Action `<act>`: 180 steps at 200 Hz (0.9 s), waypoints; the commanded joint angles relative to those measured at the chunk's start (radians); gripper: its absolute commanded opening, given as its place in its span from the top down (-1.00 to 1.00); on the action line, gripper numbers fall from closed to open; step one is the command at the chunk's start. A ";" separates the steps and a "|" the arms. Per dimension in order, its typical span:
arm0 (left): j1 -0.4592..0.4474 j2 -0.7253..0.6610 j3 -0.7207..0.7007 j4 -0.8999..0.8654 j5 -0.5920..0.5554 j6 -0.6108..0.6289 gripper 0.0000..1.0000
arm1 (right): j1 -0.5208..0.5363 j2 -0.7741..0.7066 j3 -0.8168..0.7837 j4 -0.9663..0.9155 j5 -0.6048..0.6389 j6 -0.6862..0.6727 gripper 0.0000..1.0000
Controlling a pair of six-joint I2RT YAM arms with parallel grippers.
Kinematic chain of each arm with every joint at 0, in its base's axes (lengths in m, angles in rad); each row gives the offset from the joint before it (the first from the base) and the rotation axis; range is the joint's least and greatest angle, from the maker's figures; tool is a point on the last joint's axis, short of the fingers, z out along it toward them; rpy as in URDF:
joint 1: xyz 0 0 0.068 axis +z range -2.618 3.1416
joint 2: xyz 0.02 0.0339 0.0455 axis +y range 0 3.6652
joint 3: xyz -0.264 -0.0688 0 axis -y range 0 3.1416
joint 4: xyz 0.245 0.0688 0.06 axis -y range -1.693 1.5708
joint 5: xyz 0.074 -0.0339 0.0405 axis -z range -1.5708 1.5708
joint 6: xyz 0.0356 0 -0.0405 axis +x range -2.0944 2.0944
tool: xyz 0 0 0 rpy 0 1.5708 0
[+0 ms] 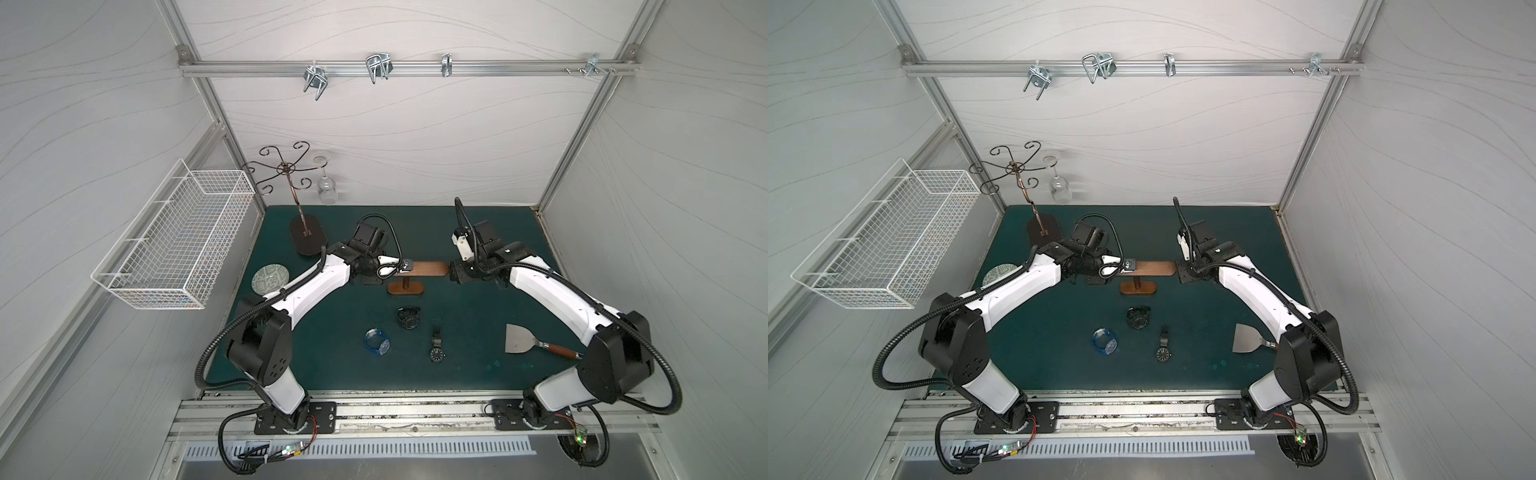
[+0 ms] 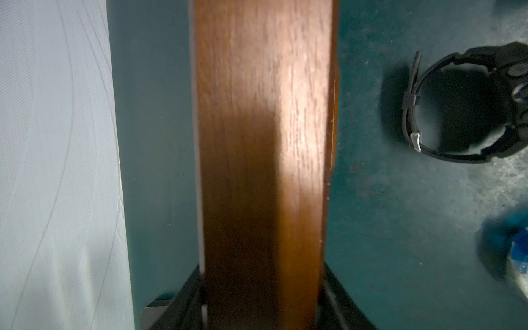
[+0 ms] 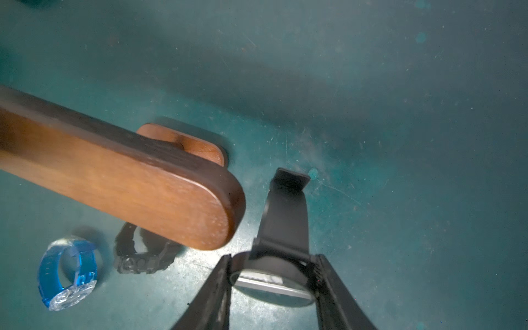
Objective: Place watch on stand
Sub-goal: Place the watch on the stand.
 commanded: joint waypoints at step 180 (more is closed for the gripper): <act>-0.013 0.005 -0.030 -0.064 0.032 0.010 0.00 | 0.111 0.080 0.140 -0.080 -0.020 0.064 0.25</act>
